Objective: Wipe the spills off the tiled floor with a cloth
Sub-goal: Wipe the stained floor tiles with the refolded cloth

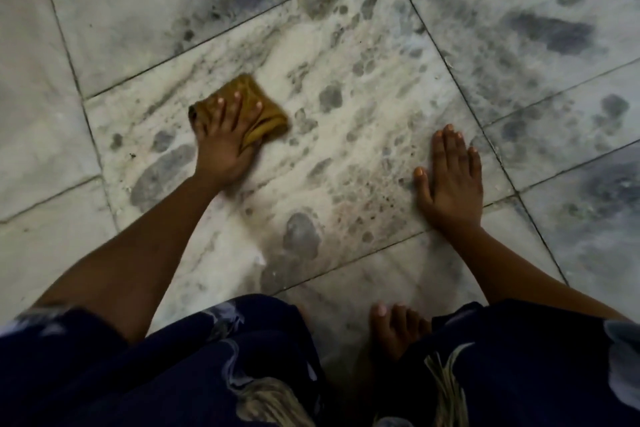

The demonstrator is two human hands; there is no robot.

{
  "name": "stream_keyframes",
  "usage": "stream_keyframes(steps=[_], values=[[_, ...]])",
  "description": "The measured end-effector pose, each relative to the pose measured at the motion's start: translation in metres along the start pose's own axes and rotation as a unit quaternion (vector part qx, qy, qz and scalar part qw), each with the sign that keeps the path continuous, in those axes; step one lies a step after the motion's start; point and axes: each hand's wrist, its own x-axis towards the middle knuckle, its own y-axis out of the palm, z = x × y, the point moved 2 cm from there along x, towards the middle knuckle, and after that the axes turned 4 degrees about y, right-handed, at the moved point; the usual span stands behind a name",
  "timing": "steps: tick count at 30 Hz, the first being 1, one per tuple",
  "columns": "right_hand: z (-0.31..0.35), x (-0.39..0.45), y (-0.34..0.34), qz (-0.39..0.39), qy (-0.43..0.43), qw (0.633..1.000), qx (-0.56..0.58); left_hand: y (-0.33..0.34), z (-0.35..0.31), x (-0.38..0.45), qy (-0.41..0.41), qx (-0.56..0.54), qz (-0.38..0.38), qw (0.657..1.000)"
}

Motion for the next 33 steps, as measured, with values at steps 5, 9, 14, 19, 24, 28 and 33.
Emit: stream_keyframes(steps=[5, 9, 14, 19, 24, 28, 33], values=[[0.0, -0.001, -0.001, 0.003, -0.001, 1.0, -0.003, -0.002, -0.081, 0.091, 0.06, 0.029, 0.014, 0.998], [0.0, -0.001, -0.001, 0.007, 0.001, 1.0, -0.002, 0.008, -0.146, 0.077, 0.194, 0.052, 0.028, 0.979], [0.002, -0.002, 0.0, -0.001, -0.006, 1.0, -0.001, 0.034, -0.138, -0.025, 0.295, 0.064, 0.018, 0.953], [0.002, -0.002, 0.001, -0.011, 0.001, 1.0, -0.004, 0.041, -0.055, -0.107, 0.241, 0.076, -0.005, 0.968], [0.004, -0.003, 0.001, -0.007, 0.001, 1.0, -0.008, 0.016, 0.036, -0.082, 0.0, 0.006, -0.008, 1.0], [0.004, -0.003, 0.001, 0.002, 0.008, 1.0, -0.005, 0.004, 0.052, -0.056, -0.077, 0.006, 0.007, 0.997], [0.007, -0.002, 0.004, 0.003, 0.017, 1.0, -0.003, 0.015, 0.012, -0.112, -0.043, -0.007, 0.006, 0.999]])
